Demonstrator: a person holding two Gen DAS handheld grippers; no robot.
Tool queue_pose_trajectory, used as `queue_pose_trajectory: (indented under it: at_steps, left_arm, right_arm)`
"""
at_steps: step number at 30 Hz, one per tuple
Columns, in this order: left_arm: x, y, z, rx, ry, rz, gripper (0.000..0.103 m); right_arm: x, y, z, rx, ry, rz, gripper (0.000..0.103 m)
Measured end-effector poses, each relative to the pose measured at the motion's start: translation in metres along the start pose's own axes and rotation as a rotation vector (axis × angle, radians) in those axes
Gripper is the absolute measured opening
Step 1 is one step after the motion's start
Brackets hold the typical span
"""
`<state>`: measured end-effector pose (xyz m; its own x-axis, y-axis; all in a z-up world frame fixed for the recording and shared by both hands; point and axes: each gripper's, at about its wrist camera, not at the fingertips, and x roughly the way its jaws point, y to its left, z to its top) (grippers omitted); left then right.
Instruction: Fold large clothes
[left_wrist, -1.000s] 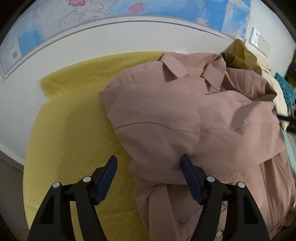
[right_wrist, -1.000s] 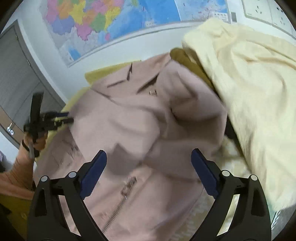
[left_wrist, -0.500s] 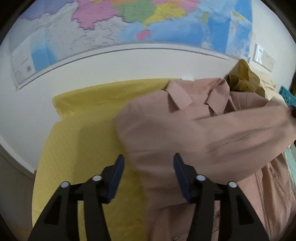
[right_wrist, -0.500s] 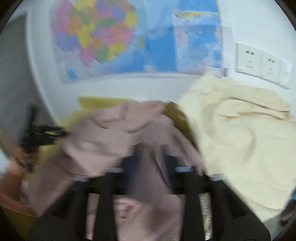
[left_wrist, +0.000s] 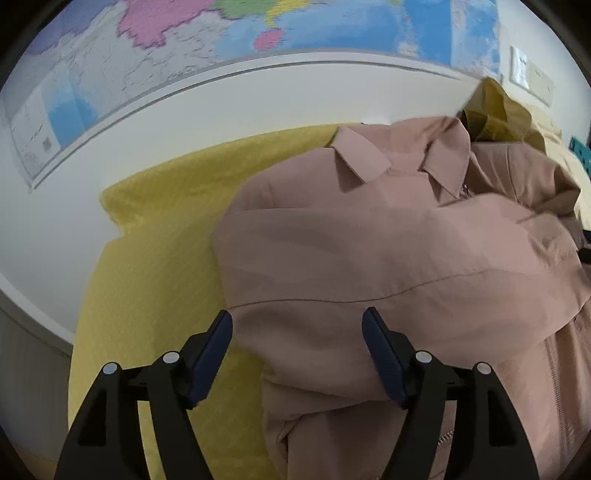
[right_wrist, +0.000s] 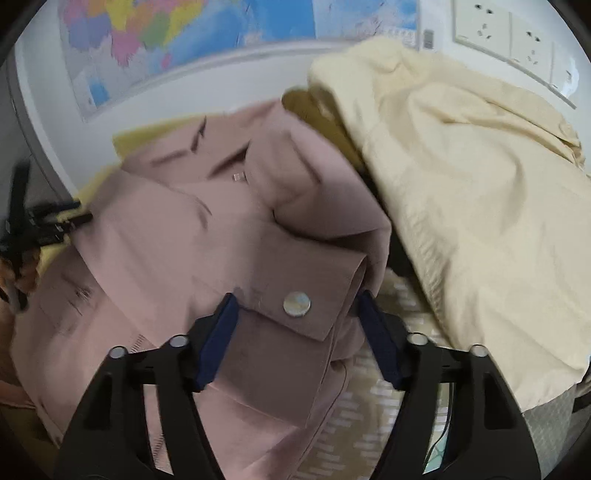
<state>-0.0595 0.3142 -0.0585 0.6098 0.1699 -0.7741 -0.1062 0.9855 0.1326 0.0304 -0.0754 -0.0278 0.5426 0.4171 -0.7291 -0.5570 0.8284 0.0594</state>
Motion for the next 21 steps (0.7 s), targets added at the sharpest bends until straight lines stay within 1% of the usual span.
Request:
queue_pose_trajectory:
  at_steps: [1,2,3,5,6,7,9,10,11,12,14,15,16,17,19,21]
  left_arm:
    - [0.005,-0.004,0.000,0.010,0.012,0.020,0.070]
    - [0.010,-0.006,-0.001,0.004,0.019,0.034,0.064]
    - [0.013,-0.004,-0.001,-0.006,0.020,0.047,0.056]
    - [0.016,0.002,-0.001,-0.030,0.015,0.086,0.054]
    - [0.015,0.006,-0.001,-0.050,-0.001,0.115,0.054]
    - [0.014,0.011,-0.002,-0.070,-0.008,0.119,0.054]
    - [0.013,0.017,-0.003,-0.098,-0.012,0.110,0.054]
    - [0.014,0.018,-0.006,-0.093,-0.010,0.105,0.054]
    - [0.014,0.017,-0.008,-0.083,-0.007,0.110,0.058]
    - [0.014,0.017,-0.010,-0.073,-0.008,0.111,0.061]
    - [0.009,0.017,-0.014,-0.061,-0.013,0.091,0.062]
    - [0.006,0.017,-0.016,-0.057,-0.014,0.077,0.065]
    - [0.001,0.017,-0.017,-0.053,-0.023,0.065,0.065]
    - [-0.005,0.016,-0.018,-0.042,-0.040,0.050,0.066]
    - [-0.015,0.008,-0.016,-0.011,-0.063,0.017,0.071]
    - [-0.019,-0.005,-0.016,0.039,-0.072,-0.014,0.071]
  right_arm:
    - [0.002,0.005,0.001,-0.027,-0.003,-0.016,0.025]
    - [0.001,0.009,0.003,-0.038,-0.009,-0.027,0.012]
    - [-0.002,0.009,0.005,-0.038,-0.023,-0.029,0.010]
    - [-0.019,0.016,0.016,-0.062,-0.107,-0.060,0.009]
    - [-0.024,0.018,0.020,-0.071,-0.138,-0.076,0.009]
    - [-0.028,0.018,0.023,-0.076,-0.164,-0.086,0.009]
    - [-0.020,0.014,0.027,-0.070,-0.153,-0.101,0.010]
    - [-0.009,0.012,0.026,-0.075,-0.119,-0.116,0.014]
    - [0.006,0.009,0.023,-0.074,-0.067,-0.127,0.020]
    - [0.016,0.007,0.021,-0.071,-0.043,-0.137,0.023]
    - [0.025,0.002,0.015,-0.057,-0.010,-0.136,0.032]
    - [0.023,0.001,0.014,-0.050,-0.015,-0.135,0.034]
    - [0.014,0.001,0.014,-0.041,-0.039,-0.138,0.040]
    - [0.004,0.001,0.015,-0.031,-0.073,-0.140,0.043]
    - [-0.020,0.002,0.015,-0.012,-0.146,-0.127,0.044]
    - [-0.037,0.009,0.014,-0.017,-0.202,-0.076,0.044]
